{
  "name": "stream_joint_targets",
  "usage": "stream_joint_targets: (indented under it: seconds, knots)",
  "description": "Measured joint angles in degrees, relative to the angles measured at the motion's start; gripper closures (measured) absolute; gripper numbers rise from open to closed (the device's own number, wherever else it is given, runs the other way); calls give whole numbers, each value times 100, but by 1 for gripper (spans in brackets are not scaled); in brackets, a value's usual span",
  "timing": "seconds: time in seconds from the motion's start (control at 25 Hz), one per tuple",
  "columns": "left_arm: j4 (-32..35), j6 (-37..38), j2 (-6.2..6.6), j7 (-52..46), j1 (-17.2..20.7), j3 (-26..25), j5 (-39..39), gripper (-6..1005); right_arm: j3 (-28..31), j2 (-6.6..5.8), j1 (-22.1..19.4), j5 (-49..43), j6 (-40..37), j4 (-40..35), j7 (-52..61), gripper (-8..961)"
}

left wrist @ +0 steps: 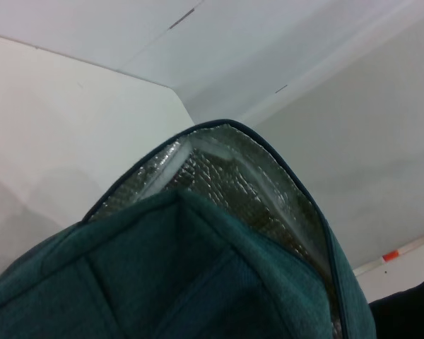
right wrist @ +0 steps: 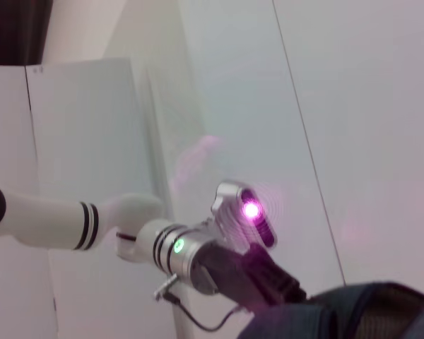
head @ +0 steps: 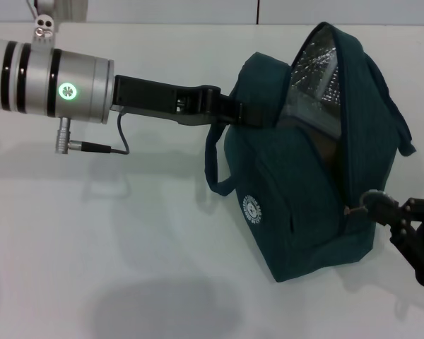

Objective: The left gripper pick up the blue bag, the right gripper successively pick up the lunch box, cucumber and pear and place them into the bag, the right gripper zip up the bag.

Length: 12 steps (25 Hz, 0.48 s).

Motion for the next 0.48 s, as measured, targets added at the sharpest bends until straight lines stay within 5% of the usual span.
stream_joint_targets:
  seconds: [0.48]
  knots:
    - [14, 38, -4, 749, 278, 13, -563, 928, -65, 21, 120, 86, -7, 0, -4, 950]
